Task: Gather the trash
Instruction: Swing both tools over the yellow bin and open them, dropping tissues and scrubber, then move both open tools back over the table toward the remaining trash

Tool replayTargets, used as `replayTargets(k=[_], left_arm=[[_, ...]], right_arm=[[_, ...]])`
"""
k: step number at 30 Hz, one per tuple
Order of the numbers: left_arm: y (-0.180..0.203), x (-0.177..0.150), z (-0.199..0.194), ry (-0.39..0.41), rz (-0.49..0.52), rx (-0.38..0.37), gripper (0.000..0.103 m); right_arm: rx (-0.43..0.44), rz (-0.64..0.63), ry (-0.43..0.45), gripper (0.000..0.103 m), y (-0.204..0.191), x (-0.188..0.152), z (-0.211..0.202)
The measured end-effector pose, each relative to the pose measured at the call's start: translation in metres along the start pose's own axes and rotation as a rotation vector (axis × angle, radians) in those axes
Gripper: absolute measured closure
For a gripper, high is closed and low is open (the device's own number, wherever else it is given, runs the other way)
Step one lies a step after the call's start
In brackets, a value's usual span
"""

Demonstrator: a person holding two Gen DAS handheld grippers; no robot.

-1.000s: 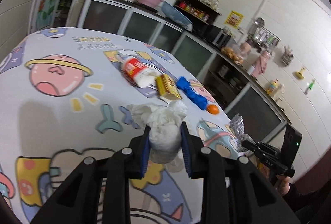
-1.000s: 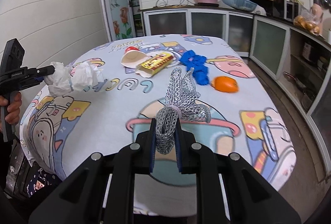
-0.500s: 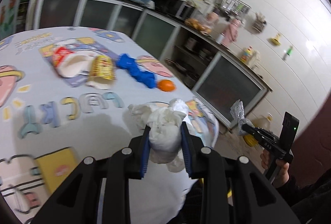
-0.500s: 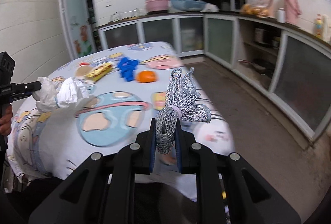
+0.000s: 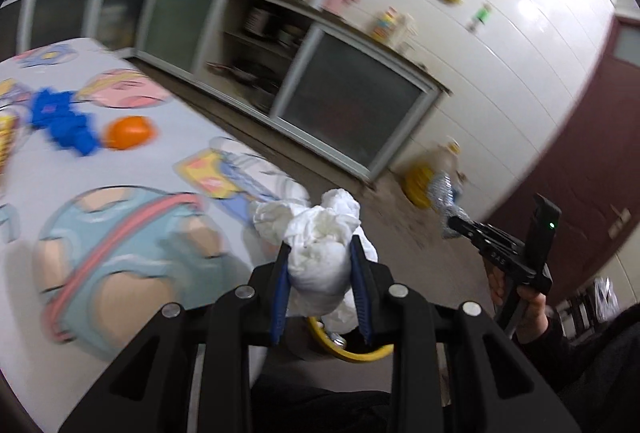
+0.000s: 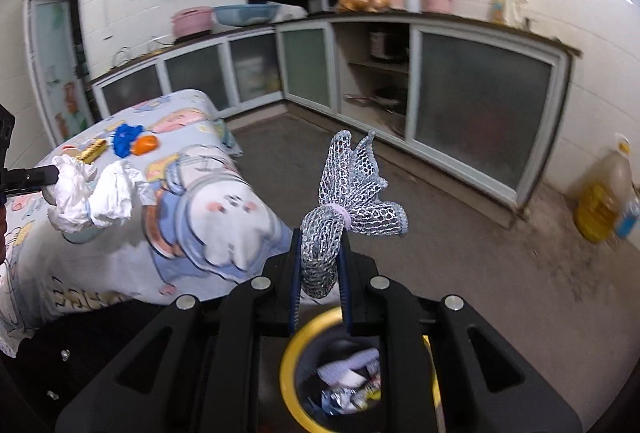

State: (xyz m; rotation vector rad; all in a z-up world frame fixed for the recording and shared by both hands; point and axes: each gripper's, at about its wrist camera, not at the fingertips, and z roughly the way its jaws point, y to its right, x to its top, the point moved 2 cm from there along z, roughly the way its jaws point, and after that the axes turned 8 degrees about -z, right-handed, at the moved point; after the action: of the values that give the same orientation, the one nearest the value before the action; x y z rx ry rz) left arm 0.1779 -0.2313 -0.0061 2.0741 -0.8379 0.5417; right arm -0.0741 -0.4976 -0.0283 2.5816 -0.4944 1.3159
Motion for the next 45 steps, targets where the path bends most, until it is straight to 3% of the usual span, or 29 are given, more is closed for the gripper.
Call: replayTargets(k=[7,13,22,23,24,25,26,27,28,30,35,41,45], left_arm=[[0.051,-0.014,0.094,-0.174,0.096,-0.089,0.077],[0.081,-0.04,0.168,-0.315,0.158,-0.121,0.077],[0.091,-0.071,0.255,-0.475,0.163,-0.065,0.076],[0.091,-0.072,0.258,-0.485,0.151,-0.071,0.071],[0.092,-0.072,0.262,-0.492,0.137,-0.075,0.059],[0.092,-0.071,0.264,-0.488,0.121,-0.077,0.052],[0.091,-0.07,0.263,-0.477,0.11,-0.072,0.039],[0.091,-0.069,0.262,-0.469,0.105,-0.068,0.028],[0.091,-0.067,0.26,-0.457,0.097,-0.063,0.024],[0.089,-0.063,0.252,-0.422,0.08,-0.058,0.018],[0.079,-0.037,0.194,-0.234,0.002,-0.041,0.008],[0.059,-0.018,0.11,-0.072,0.007,0.027,0.008],[0.033,-0.02,0.053,0.015,0.003,0.104,0.008]], right_arm=[[-0.026,0.065,-0.111,0.088,0.026,-0.052,0.004],[0.003,0.094,-0.224,0.088,0.029,-0.095,0.023],[-0.001,0.131,-0.377,0.087,0.036,-0.145,0.06],[-0.002,0.14,-0.389,0.084,0.038,-0.148,0.062],[-0.004,0.161,-0.404,0.079,0.041,-0.153,0.064],[0.001,0.173,-0.415,0.068,0.044,-0.156,0.066],[0.002,0.187,-0.423,0.047,0.047,-0.159,0.066],[-0.005,0.202,-0.429,0.037,0.051,-0.162,0.067],[-0.007,0.212,-0.427,0.033,0.053,-0.163,0.065],[-0.023,0.222,-0.425,0.033,0.058,-0.164,0.065],[-0.095,0.213,-0.342,0.033,0.066,-0.147,0.05],[-0.122,0.146,-0.24,0.033,0.057,-0.103,0.039],[-0.075,0.078,-0.182,0.033,0.03,-0.071,0.037]])
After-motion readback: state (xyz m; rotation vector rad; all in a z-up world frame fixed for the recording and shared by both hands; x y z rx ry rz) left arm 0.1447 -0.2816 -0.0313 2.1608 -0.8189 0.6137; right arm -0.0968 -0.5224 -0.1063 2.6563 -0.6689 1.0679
